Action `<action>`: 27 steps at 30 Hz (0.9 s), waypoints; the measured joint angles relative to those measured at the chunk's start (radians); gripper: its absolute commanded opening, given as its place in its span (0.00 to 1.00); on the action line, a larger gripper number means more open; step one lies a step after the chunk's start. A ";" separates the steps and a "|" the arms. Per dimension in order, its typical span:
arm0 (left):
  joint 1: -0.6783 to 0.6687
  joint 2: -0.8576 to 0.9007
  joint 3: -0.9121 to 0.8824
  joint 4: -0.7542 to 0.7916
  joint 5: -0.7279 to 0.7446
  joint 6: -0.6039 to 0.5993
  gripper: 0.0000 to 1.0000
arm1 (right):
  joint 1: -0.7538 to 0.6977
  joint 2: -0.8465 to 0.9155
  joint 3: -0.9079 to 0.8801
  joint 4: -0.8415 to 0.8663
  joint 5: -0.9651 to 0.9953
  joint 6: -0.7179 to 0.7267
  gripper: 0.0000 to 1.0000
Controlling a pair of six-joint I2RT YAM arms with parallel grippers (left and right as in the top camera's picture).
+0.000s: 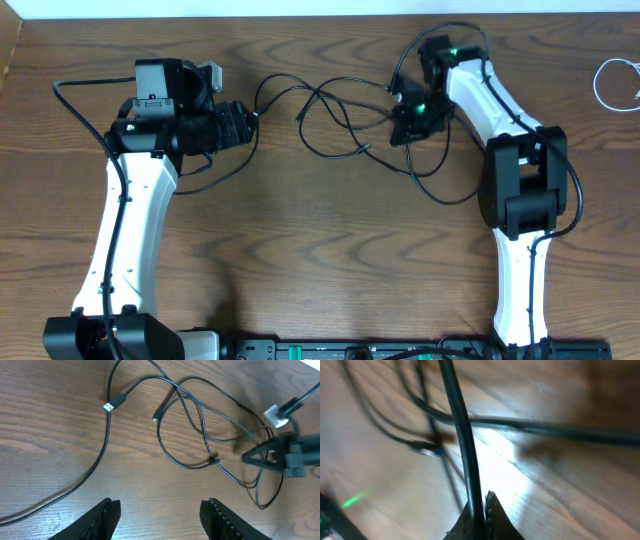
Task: Untangle cables
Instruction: 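Pull the black cable with the right gripper up to the back right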
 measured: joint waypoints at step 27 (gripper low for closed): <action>0.000 0.001 0.000 0.000 0.000 0.000 0.64 | -0.013 -0.599 0.768 -0.060 0.157 0.084 0.01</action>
